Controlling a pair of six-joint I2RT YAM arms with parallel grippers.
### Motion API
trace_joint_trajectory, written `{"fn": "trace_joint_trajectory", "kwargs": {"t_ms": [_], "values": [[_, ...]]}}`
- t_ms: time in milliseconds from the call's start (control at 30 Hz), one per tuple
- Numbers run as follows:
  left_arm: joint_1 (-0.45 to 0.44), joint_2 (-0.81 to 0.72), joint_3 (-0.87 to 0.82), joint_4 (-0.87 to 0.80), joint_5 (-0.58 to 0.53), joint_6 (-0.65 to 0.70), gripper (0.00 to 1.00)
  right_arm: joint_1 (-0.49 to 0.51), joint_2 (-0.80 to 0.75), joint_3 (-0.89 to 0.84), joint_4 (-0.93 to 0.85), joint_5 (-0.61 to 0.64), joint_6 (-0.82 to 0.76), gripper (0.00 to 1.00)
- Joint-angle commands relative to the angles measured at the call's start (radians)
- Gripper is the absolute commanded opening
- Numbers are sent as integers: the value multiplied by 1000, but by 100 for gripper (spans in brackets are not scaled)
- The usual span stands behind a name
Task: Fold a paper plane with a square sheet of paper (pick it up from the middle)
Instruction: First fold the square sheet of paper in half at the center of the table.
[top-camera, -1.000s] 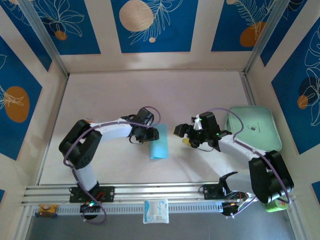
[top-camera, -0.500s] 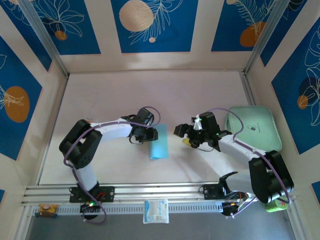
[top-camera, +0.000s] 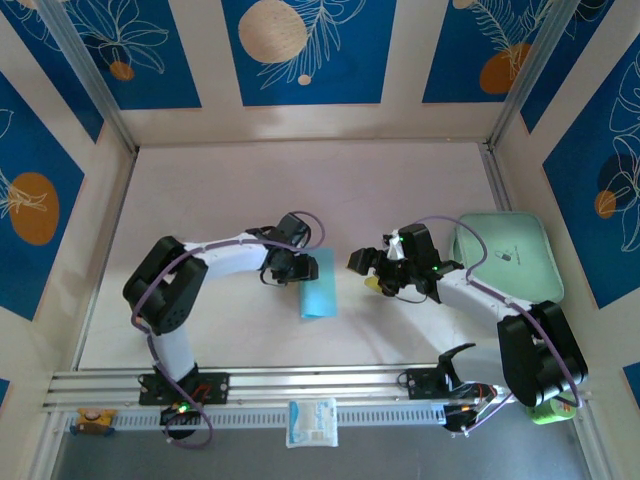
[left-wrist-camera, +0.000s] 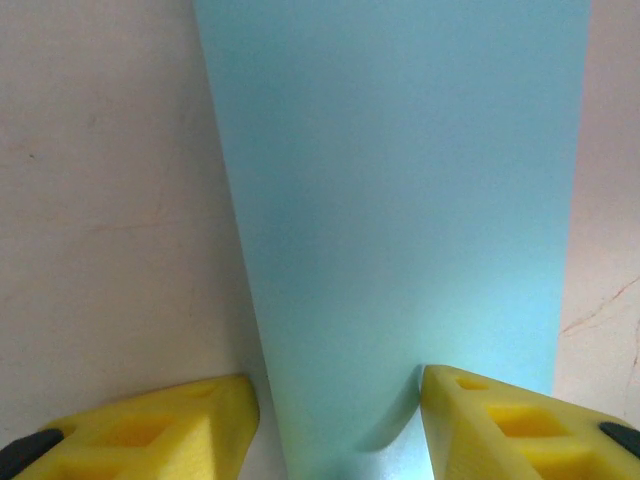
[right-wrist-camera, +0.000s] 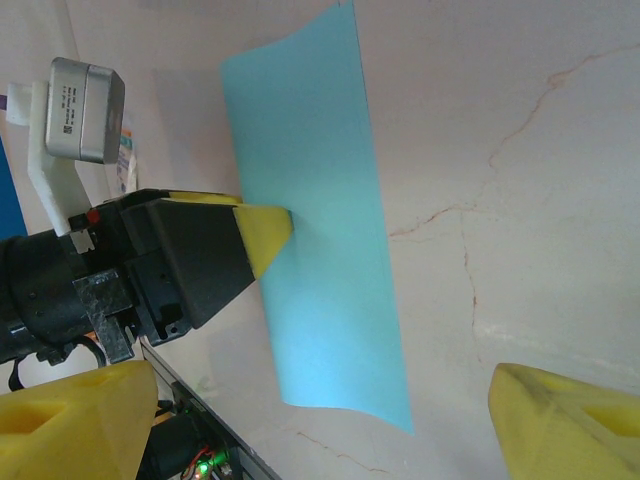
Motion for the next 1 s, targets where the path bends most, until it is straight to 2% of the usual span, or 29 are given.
{"fn": "trace_joint_trajectory", "kwargs": {"t_ms": [0,333,700,967], "values": [[11,65,-7,-83,-106,37,54,3,-1,29,-25,-6,2,86],[12,85,2,-86,-106,28,58,3,10,32,-32,-7,3,86],[11,93,-2,-80,-99,25,50,3,13,37,-34,-7,2,86],[11,102,11,-87,-96,31,57,3,13,35,-33,-7,2,86]]}}
